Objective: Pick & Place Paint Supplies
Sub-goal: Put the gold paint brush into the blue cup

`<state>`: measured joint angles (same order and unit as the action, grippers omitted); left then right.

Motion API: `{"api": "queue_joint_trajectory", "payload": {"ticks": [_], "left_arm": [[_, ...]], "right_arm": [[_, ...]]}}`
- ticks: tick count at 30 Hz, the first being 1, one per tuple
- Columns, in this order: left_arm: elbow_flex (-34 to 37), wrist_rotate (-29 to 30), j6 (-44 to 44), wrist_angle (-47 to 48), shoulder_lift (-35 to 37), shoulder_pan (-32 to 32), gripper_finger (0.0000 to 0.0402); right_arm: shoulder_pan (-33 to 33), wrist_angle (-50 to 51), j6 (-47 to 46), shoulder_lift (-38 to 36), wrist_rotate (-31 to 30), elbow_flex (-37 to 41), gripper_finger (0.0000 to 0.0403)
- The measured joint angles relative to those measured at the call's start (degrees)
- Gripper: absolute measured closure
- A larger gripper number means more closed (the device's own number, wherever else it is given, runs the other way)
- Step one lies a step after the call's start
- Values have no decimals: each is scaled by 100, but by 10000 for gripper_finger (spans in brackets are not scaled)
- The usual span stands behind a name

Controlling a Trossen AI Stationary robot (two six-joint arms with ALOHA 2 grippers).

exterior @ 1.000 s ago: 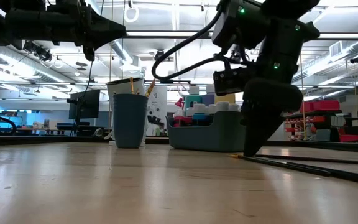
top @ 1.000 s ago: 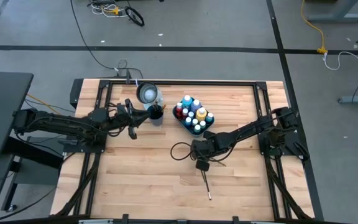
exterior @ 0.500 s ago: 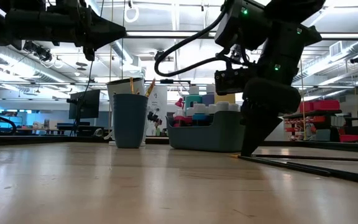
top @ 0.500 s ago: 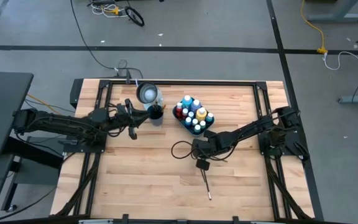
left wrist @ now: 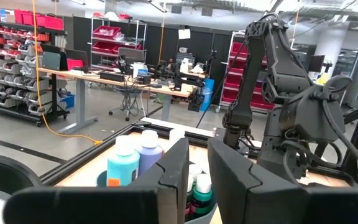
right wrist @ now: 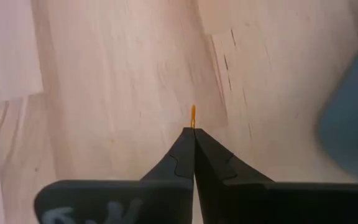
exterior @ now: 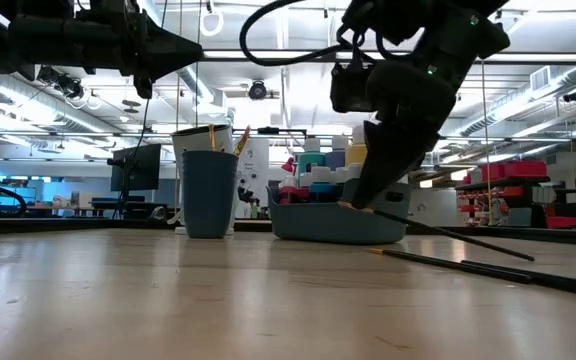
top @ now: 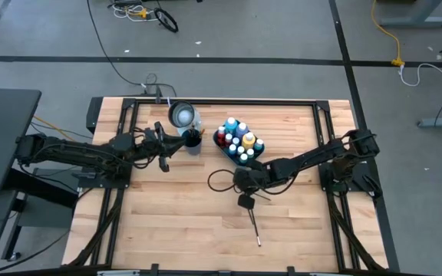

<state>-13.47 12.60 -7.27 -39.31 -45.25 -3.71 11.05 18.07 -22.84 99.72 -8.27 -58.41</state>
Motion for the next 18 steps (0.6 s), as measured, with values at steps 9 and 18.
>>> {"api": "queue_joint_trajectory", "payload": {"ticks": [9,18], "left_arm": [[0,-26,-100,4,0,-2,335],[0,-31,-201,2,-2,1,335]], "right_arm": [[-14,-938,415,0,-241,0,403],[-186,-2847,1440,-4,-659,0,403]]}}
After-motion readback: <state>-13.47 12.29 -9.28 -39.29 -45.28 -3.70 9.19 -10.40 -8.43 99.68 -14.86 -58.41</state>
